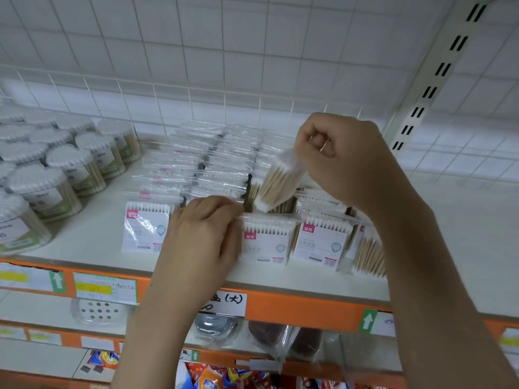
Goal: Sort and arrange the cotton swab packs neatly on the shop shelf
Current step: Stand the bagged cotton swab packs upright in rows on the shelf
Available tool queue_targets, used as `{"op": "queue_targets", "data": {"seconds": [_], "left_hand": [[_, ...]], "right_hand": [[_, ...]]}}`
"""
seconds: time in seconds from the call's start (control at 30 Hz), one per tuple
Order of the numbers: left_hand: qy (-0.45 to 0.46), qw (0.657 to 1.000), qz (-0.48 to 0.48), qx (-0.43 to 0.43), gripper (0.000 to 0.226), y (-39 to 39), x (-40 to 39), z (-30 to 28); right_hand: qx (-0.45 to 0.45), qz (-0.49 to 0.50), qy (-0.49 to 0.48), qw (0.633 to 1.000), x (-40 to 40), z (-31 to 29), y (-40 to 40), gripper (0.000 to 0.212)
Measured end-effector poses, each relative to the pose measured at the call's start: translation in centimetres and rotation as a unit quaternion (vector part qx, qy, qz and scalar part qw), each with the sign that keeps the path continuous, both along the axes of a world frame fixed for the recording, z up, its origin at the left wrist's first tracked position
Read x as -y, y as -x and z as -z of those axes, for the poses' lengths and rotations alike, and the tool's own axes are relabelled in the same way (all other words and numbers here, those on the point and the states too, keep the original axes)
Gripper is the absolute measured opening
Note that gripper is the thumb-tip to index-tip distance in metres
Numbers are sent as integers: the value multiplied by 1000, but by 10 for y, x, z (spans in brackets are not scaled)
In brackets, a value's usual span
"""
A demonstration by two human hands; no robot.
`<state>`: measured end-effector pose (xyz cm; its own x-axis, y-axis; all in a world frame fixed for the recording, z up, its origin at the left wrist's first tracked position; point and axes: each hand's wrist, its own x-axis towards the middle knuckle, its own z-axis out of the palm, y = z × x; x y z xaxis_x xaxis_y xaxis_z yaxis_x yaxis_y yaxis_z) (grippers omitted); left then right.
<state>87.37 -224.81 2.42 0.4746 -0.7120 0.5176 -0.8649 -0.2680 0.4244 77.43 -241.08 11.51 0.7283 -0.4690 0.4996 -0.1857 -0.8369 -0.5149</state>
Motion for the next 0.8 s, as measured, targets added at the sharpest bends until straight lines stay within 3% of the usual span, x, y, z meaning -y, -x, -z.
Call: {"op": "queue_targets", "data": {"seconds": [0.17, 0.4, 0.5, 0.8], "left_hand": [[-12, 1000, -6, 1, 40, -1, 0, 1], [-78, 995, -42, 41, 47, 3, 3, 2], [-112, 991, -55, 49, 48, 6, 6, 4], [-61, 995, -25, 70, 38, 13, 8, 2]], "right_hand": [[52, -2, -31, 998, -1, 1, 16, 18], [59, 20, 13, 998, 7, 12, 23, 1], [63, 36, 54, 996, 9, 14, 23, 10], [45, 32, 92, 994, 13, 14, 13, 17]]}}
